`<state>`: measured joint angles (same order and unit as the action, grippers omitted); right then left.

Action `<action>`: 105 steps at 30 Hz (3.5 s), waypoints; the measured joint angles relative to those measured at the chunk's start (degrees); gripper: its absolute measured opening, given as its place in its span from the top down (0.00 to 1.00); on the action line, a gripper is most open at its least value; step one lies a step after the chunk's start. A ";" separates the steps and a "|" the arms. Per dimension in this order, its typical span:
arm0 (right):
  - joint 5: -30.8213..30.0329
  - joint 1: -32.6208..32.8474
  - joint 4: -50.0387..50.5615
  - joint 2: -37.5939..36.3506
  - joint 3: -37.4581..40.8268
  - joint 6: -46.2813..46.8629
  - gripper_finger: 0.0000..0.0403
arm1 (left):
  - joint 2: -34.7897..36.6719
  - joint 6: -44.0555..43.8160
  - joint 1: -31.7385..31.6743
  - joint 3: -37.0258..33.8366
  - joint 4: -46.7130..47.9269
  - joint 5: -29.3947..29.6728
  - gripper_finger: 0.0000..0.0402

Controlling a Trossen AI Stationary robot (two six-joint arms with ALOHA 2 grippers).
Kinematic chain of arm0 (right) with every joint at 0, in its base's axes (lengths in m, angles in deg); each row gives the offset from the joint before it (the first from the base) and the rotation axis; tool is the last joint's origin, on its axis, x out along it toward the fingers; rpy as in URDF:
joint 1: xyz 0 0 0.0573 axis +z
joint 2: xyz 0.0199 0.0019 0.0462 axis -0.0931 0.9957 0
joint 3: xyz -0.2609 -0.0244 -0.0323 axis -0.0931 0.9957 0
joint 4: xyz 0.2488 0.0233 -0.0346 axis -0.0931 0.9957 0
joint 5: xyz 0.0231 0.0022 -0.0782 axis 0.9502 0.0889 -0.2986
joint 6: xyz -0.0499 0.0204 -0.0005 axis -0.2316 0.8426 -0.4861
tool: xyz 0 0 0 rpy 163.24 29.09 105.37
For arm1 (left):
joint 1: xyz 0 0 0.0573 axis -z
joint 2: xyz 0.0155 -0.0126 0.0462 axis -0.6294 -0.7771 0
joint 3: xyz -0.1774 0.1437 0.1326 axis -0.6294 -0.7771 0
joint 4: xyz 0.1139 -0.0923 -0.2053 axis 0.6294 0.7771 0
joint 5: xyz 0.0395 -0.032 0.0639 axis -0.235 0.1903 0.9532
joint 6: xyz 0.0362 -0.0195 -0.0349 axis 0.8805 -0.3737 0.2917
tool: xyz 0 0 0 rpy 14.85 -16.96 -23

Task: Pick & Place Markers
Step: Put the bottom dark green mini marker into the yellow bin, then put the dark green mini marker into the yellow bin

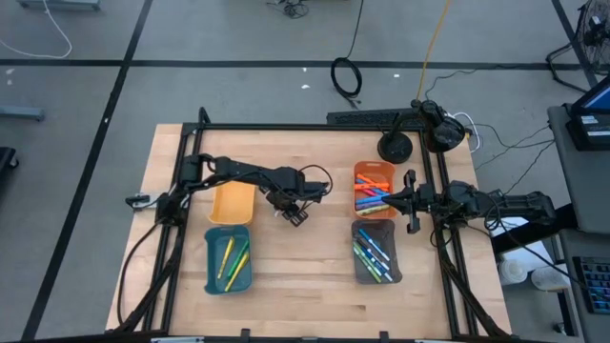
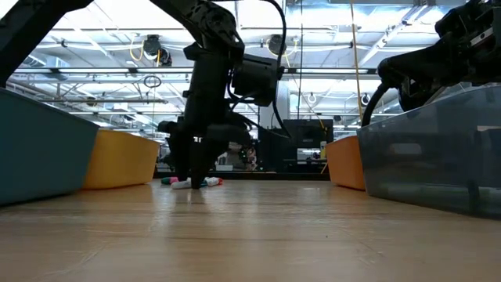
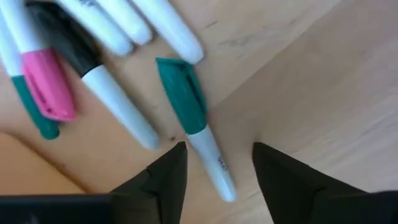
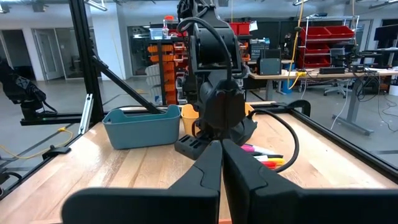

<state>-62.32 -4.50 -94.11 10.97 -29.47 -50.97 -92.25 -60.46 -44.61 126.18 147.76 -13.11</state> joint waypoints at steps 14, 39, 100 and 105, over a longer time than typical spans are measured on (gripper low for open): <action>0.00 0.01 0.00 -0.02 -0.02 0.00 0.99 | -0.02 1.28 0.42 -0.18 -3.75 -2.05 0.89; -0.01 0.01 0.00 -0.02 0.00 0.00 0.99 | 15.21 3.14 5.64 -0.36 0.24 9.27 0.89; -0.02 0.01 0.00 -0.02 0.00 0.00 0.99 | 41.48 -15.04 3.88 -21.51 1.13 18.23 0.61; -0.01 0.01 0.00 -0.02 -0.01 0.01 0.99 | 41.48 -3.82 1.36 -19.00 -11.87 18.75 0.61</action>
<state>-62.33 -4.49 -94.11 10.95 -29.47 -50.96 -50.76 -64.28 -43.25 107.18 135.89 5.64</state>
